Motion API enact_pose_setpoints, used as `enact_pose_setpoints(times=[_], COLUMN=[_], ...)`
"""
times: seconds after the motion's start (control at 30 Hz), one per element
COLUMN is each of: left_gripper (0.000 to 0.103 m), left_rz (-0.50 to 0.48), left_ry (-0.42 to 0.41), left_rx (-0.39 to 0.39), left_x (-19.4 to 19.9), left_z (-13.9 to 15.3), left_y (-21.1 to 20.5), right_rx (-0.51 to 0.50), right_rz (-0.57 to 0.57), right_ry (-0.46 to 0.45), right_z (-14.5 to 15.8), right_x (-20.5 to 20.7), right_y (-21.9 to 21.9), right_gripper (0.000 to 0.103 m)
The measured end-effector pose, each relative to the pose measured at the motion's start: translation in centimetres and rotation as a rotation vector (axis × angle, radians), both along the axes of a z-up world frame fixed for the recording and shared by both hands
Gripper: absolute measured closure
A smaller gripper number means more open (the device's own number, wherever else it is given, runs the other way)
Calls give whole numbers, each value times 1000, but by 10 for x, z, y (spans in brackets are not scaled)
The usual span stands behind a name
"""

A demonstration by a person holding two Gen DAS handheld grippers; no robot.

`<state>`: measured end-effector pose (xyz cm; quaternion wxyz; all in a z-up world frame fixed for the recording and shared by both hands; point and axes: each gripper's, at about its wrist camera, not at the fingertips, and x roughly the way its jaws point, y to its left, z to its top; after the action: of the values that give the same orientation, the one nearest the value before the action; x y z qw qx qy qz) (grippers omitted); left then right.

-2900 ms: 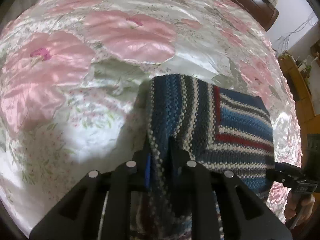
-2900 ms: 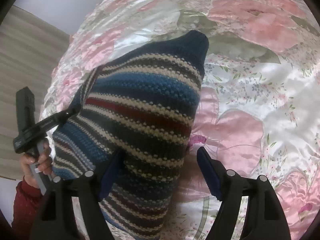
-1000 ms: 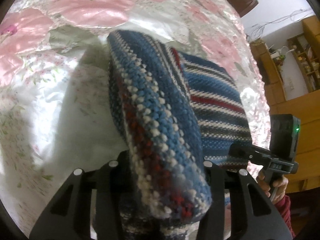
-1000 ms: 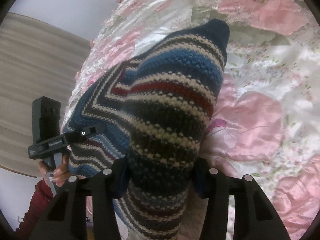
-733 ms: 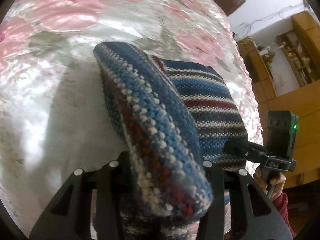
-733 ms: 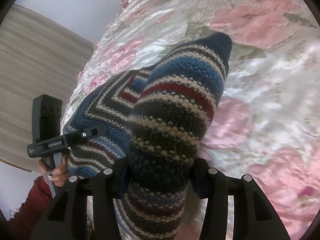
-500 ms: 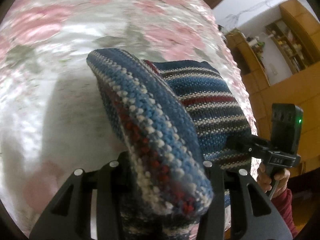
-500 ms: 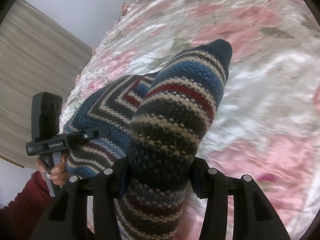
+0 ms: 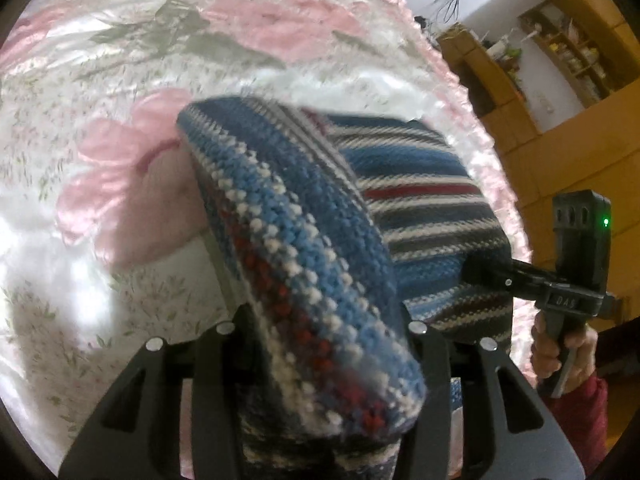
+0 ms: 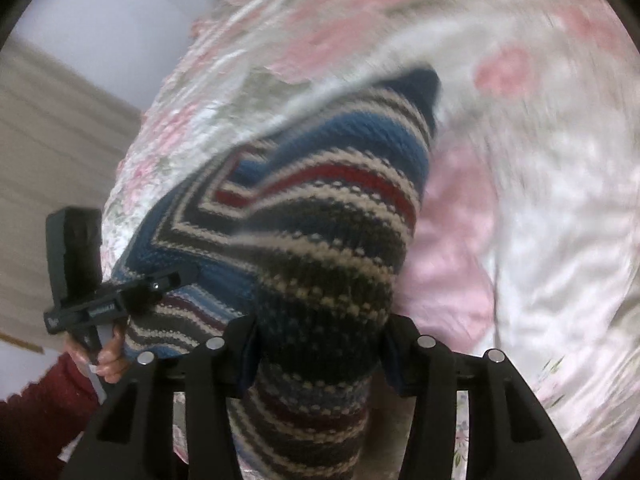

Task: Fold small clothes

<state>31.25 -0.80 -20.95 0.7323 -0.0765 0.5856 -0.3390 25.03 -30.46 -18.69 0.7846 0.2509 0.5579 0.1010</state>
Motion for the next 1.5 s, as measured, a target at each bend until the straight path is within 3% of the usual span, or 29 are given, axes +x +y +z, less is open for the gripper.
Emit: enact_pose_setpoints(times=[0.17, 0.4, 0.67, 0.73, 0.9, 0.97, 1.07, 1.17, 1.5], left_gripper=[41, 37, 29, 29, 32, 35, 36, 35, 28], left_rz=[32, 58, 42, 45, 58, 49, 40, 39, 26], left_ry=[-4, -26, -69, -59, -40, -53, -70, -86, -124], left_rx=[9, 25, 50, 62, 75, 81, 84, 108, 140], left_x=[-4, -23, -63, -68, -71, -75, -82, -88, -90], left_z=[-25, -2, 5, -1, -6, -2, 1, -6, -14], left_y=[15, 28, 49, 52, 52, 51, 47, 45, 42], right_rx=[77, 25, 85, 104, 134, 139, 87, 49, 79], right_rz=[-32, -35, -56, -57, -93, -97, -90, -96, -173], right_ry=[-3, -5, 47, 61, 67, 38, 22, 63, 89], right_z=[-21, 0, -10, -18, -20, -9, 0, -11, -48], right_x=[-10, -32, -92, -96, -97, -101, -104, -104, -106], right_y=[-9, 3, 16, 22, 21, 19, 22, 26, 27], right_gripper=[41, 23, 23, 31, 69, 73, 75, 75, 72])
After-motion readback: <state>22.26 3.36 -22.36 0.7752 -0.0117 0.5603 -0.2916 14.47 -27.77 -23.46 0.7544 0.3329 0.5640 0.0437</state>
